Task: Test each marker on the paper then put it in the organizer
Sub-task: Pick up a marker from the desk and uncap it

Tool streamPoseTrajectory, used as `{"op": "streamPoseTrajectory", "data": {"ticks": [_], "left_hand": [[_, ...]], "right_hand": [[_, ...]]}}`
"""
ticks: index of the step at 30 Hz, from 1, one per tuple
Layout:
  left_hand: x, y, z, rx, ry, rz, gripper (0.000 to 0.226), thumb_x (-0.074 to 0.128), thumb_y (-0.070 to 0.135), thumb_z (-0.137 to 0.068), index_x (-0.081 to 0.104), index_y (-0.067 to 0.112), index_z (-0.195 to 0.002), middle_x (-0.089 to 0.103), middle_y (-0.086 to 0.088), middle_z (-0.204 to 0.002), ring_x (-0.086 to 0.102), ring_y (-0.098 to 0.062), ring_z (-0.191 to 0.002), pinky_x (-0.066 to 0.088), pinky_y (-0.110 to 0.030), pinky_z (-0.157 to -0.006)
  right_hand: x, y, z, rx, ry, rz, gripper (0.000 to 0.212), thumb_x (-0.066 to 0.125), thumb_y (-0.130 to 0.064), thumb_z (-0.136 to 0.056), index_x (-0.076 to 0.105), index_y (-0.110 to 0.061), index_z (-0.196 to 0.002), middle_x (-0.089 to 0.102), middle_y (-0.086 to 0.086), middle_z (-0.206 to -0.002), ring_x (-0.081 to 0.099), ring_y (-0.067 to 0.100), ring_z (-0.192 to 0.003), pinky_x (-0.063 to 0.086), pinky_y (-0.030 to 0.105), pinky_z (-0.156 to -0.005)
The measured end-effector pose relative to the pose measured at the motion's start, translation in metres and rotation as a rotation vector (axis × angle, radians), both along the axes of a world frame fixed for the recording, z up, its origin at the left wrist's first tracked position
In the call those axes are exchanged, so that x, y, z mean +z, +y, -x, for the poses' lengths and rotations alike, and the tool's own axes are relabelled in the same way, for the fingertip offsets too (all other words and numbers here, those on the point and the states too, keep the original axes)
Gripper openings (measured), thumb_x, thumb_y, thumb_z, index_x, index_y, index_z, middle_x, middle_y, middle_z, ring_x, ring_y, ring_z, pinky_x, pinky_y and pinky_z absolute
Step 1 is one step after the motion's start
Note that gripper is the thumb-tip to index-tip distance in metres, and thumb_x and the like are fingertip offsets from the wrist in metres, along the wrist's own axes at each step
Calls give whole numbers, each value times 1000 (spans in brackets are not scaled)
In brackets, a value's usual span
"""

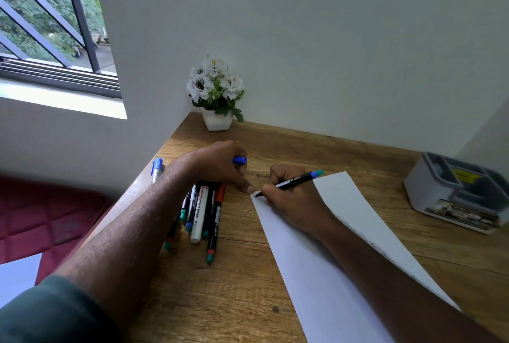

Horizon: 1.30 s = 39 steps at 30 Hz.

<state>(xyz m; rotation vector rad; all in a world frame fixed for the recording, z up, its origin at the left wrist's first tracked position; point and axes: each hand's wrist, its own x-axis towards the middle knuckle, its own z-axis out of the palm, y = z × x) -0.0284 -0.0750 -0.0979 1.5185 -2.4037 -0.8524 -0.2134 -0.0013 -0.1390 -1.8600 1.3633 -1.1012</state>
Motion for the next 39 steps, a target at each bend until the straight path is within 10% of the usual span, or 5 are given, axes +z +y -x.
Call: {"op": "streamPoseTrajectory", "data": {"ticks": [7,16,39], "left_hand": [[-1,-1,0,0,-3,-5,40,89,39,-68,66,15,-90,64,1,-92,55,-12,-79,39,-27,-63],[-1,-1,0,-6,-4,-5,36,88,38,-69,64,18,-85,62,2,-88,54,-12,-77,38,-27,-63],[0,0,0,0,-1,-10,42,89,38,-68,66,13,-93,63,2,-90,54,-12,-77,38,-25,-63]], "right_hand": [[-3,-2,1,-13,21,2,28,72,-14,-84,55,-5,-63,54,1,-60,47,5,-57,36,18,-51],[1,1,-1,-21,1,-5,37,62,-45,-66,49,-12,-59,49,-4,-55,43,5,-54,34,18,-49],[5,2,-1,-41,5,-21,35,68,-37,-73,45,-14,-61,44,-3,-54,39,6,-54,32,18,-49]]}}
